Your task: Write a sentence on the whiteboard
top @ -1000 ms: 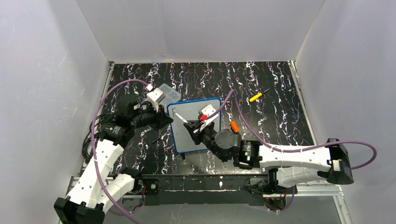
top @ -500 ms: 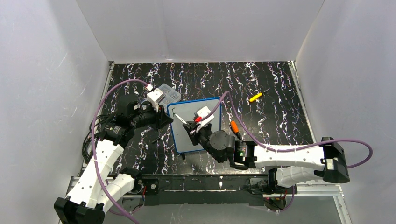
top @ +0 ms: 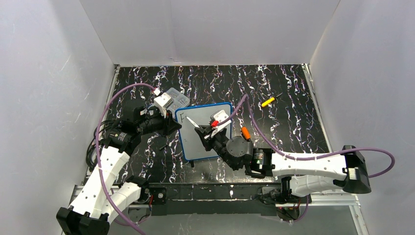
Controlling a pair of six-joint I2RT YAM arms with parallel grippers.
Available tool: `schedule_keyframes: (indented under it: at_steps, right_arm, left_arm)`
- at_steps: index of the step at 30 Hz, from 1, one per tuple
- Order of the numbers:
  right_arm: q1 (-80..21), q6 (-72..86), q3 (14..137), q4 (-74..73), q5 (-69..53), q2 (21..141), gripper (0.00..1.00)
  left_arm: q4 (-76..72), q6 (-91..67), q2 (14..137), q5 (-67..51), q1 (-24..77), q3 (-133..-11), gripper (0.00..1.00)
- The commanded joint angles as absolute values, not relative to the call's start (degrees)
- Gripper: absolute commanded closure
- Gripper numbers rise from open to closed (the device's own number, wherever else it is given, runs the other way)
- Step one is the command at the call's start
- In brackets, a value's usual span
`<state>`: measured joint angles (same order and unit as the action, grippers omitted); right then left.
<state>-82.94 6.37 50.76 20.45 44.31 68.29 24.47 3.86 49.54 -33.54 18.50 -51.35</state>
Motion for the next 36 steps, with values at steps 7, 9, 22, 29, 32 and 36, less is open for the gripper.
schedule_keyframes:
  at_steps: [7, 9, 22, 29, 32, 36]
  right_arm:
    - [-82.81, 6.70, 50.54, 22.92, 45.98, 67.06, 0.99]
    - [-82.79, 6.83, 50.46, 22.49, 46.21, 67.02, 0.99]
    - [-82.79, 6.35, 50.95, 22.00, 47.94, 68.62, 0.99]
    - [-82.79, 4.54, 51.52, 22.34, 46.09, 69.70, 0.99]
    - [-82.79, 5.02, 51.56, 20.99, 45.14, 70.20, 0.99]
    - [-82.79, 6.54, 50.71, 18.98, 44.82, 69.95, 0.99]
  left_arm:
    - [27.03, 5.22, 49.22, -33.00, 18.99, -50.25, 1.00]
    - [27.07, 5.26, 49.31, -32.93, 19.01, -50.27, 1.00]
    - [27.07, 5.52, 49.57, -32.97, 19.22, -50.19, 1.00]
    - [27.07, 5.62, 49.67, -32.90, 19.25, -50.18, 1.00]
    - [27.07, 5.58, 49.66, -32.91, 19.29, -50.19, 1.00]
    - [27.07, 5.62, 49.50, -32.90, 19.30, -50.19, 1.00]
